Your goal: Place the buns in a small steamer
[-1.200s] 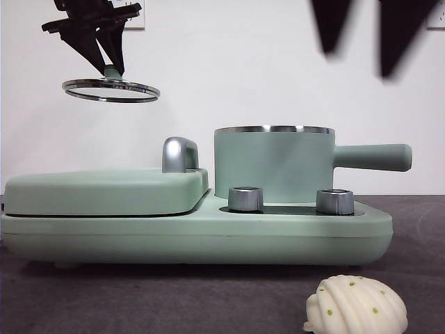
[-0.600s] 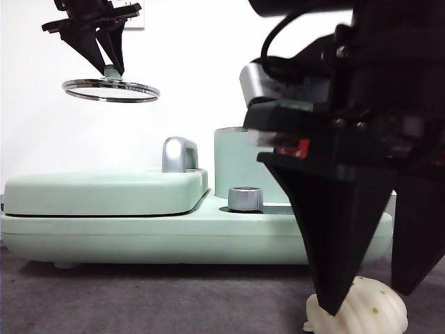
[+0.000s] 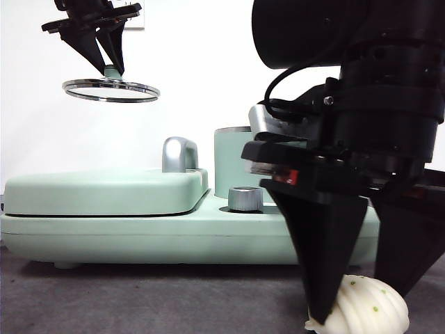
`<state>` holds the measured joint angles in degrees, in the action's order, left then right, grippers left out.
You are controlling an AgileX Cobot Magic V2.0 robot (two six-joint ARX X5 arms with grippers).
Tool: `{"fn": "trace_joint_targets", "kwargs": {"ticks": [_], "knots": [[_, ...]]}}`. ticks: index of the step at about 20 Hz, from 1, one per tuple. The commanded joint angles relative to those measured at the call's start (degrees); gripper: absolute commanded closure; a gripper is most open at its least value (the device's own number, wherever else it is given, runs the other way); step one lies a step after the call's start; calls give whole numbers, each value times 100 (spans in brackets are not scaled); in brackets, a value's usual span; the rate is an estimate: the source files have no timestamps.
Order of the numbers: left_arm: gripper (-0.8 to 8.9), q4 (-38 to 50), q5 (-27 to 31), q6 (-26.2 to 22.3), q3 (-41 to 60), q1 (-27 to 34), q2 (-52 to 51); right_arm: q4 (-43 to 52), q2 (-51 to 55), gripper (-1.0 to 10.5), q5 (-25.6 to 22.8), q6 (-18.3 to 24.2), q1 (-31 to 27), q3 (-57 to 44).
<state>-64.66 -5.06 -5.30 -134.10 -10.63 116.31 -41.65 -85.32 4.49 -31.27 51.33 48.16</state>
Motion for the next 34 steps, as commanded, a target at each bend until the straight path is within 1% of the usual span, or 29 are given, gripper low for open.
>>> {"fn": "trace_joint_targets", "kwargs": {"ticks": [1, 3, 5, 8, 9, 12, 14, 15, 17, 19, 21, 23, 26, 27, 34], "knots": [[757, 118, -33, 22, -245, -9, 20, -11, -92, 782, 2, 83, 59, 57], [757, 116, -33, 24, -245, -9, 20, -243, -87, 782, 2, 85, 59, 225], [757, 116, -33, 22, -245, -9, 20, -697, -74, 782, 0, 131, 31, 625], [757, 116, -33, 24, -245, -9, 20, -1499, -74, 782, 2, 413, -66, 1567], [757, 116, -33, 26, -245, -9, 20, -1794, -76, 782, 11, 538, -142, 2028], [757, 116, -33, 26, -245, -9, 20, -2645, -267, 782, 20, 1008, -682, 3401], [757, 116, -33, 26, -245, -9, 20, -3165, -616, 782, -9, 1464, -1174, 4402], [757, 116, -33, 26, -245, -9, 20, -3298, -868, 782, -2, 1679, -1423, 4918], [757, 114, -33, 26, -245, -9, 20, -3390, -1338, 782, 0, 1895, -1779, 5707], [757, 116, -33, 26, -245, -9, 20, -3440, -1768, 782, -2, 2046, -2017, 6277], [757, 116, -33, 26, -245, -9, 20, -3462, -2133, 782, -9, 2190, -2153, 6618], [757, 116, -35, 26, -245, -9, 20, -3421, -2393, 782, -52, 2391, -2201, 6704], [757, 118, -33, 26, -245, -9, 20, -3403, -2712, 782, -529, 2566, -2197, 6704], [757, 122, -33, 26, -245, -9, 20, -3375, -2813, 782, -579, 2625, -2190, 6704], [757, 125, -33, 26, -245, -9, 22, -3215, -3259, 782, -601, 2671, -2194, 6704]]}}
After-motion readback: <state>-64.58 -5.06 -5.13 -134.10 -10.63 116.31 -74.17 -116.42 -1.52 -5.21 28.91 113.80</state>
